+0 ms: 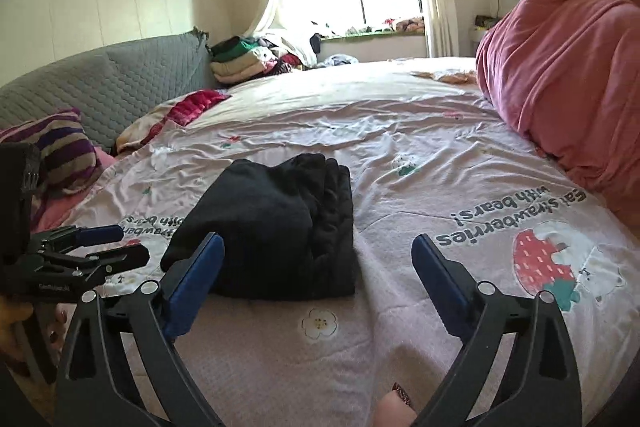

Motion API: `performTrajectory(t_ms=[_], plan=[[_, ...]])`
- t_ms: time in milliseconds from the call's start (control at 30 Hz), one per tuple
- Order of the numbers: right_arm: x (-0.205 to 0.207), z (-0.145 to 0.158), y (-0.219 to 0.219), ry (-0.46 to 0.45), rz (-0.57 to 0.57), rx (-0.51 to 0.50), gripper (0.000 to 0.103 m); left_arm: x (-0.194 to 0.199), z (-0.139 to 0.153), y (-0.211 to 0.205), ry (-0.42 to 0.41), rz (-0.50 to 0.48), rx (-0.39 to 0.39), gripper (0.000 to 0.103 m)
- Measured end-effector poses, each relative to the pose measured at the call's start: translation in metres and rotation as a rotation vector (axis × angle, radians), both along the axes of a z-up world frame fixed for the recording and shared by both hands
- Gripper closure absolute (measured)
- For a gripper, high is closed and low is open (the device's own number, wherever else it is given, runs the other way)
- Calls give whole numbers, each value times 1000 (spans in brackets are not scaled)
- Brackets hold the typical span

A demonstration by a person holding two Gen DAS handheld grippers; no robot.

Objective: Fold small clothes

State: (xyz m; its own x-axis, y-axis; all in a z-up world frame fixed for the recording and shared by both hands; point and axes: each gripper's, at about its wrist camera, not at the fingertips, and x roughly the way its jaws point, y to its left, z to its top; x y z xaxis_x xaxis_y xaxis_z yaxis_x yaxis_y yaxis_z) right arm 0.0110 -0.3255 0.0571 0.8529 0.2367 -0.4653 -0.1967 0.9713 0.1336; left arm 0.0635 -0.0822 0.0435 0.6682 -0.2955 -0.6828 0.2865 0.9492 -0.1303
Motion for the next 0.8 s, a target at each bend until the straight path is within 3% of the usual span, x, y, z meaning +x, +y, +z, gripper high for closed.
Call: performTrajectory(t_ms=[33,400,633,800], plan=[[-4,-1,0,-6,-4,-3,7,-2,0,2,-3,3,-1,9],[-32,-24,14,23,-2,-15,5,-27,-22,24,29,53,8,9],[-32,-39,32,65,3,-100,5,-30,-41,33,59,82,12,9],[-26,-46,31,95,-7,-103,5,-28,-46,35,59,96,5,9]])
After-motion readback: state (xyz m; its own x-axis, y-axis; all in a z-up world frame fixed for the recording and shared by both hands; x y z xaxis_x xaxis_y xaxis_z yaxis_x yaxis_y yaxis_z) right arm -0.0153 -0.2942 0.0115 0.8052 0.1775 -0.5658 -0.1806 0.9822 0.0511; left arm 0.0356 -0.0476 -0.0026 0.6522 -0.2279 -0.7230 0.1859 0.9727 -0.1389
